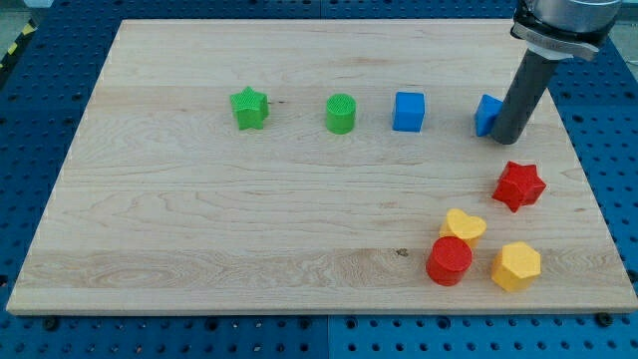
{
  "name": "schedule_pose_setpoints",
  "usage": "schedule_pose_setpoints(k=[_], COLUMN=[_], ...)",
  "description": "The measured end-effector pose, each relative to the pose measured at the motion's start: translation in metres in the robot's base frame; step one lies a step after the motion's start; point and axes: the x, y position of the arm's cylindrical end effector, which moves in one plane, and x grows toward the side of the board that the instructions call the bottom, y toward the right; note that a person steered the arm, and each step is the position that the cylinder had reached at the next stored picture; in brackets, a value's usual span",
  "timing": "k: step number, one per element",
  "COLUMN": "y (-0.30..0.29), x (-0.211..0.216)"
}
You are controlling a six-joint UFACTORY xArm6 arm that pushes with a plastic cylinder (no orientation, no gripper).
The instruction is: Adjust the red star and yellow blocks in a horizontal line
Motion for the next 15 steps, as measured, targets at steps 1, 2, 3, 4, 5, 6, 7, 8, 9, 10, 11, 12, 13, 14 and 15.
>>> schedule_pose_setpoints(k=[1,2,3,4,5,6,7,8,9,10,11,12,13,14,15], y=[-0.002,-0.002,-0.002,-0.002,-0.002,-0.002,-0.002,-0.003,0.012,0.049,0.068,0.064,0.048,0.025,-0.025], x=[-0.004,0.010,0.049,0.055,0.054,0.053,0.052,0.050,0.048,0.048,0.073,0.125,0.179,0.199,0.201])
